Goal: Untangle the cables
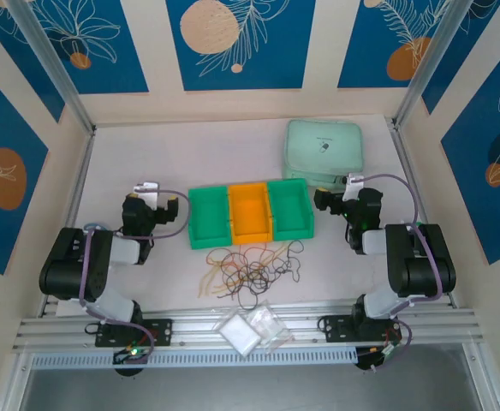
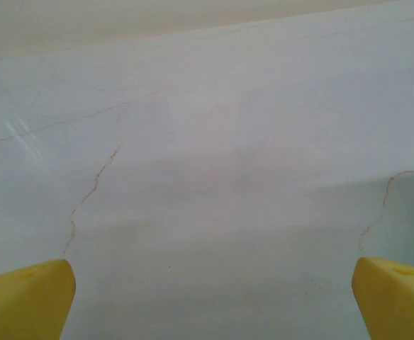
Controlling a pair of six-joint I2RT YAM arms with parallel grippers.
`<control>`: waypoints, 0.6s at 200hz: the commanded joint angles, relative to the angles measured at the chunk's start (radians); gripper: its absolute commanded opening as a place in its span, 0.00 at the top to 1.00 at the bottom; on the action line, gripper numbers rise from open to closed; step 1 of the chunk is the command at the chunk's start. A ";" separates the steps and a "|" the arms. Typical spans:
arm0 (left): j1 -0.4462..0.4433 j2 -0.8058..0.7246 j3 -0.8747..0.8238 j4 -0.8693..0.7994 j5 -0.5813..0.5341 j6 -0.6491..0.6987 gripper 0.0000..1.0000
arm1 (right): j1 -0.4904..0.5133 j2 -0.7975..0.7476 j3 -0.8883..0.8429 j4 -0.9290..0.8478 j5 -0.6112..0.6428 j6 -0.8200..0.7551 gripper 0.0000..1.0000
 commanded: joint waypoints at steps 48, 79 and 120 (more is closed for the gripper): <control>0.009 0.000 0.016 0.004 0.023 0.019 0.00 | -0.001 -0.008 0.001 -0.004 0.000 -0.012 0.02; 0.009 0.001 0.021 -0.003 0.024 0.018 0.00 | -0.007 -0.008 0.004 -0.008 -0.009 -0.007 0.02; 0.011 0.000 0.021 -0.003 0.039 0.020 0.01 | -0.016 -0.011 0.002 -0.007 -0.025 -0.001 0.06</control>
